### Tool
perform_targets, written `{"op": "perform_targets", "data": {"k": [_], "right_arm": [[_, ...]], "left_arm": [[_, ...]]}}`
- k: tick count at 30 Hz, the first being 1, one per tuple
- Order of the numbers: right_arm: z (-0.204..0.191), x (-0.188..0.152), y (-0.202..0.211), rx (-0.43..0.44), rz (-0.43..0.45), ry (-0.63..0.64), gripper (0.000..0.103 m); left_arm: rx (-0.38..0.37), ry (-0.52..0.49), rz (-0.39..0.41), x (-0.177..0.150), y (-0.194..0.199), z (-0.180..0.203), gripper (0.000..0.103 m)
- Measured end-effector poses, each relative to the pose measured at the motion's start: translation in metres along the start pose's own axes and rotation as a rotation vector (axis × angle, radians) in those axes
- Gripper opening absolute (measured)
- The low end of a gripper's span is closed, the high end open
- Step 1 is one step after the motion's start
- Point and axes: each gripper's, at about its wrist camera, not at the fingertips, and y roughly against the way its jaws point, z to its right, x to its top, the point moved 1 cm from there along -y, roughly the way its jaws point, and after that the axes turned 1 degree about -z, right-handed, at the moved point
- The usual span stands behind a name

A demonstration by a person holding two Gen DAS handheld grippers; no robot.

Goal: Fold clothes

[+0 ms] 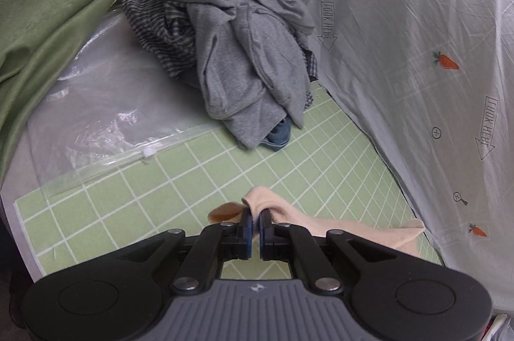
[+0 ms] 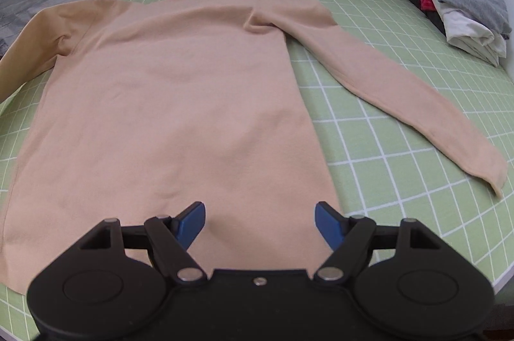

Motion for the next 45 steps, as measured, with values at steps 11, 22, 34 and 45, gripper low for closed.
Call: {"op": "perform_targets", "data": {"k": [11,22,34,45], "right_arm": [[-0.087,0.073,-0.015,0.111,0.091,0.13,0.079],[-0.204,0.147,-0.062,0.205,0.11,0.255,0.08],[-0.299,0.233,-0.143,0.279,0.068,0.46,0.078],[-0.261,0.259,-0.163,0.371,0.0,0.098,0.082]], "left_arm": [[0.01,0.088,-0.042,0.017,-0.023,-0.018,0.004],[0.052,0.108,-0.11,0.064,-0.074,-0.018,0.004],[0.071,0.158,-0.168,0.105,-0.132,-0.026,0.005],[0.133,-0.019,-0.174,0.093,-0.146,-0.009,0.051]]}}
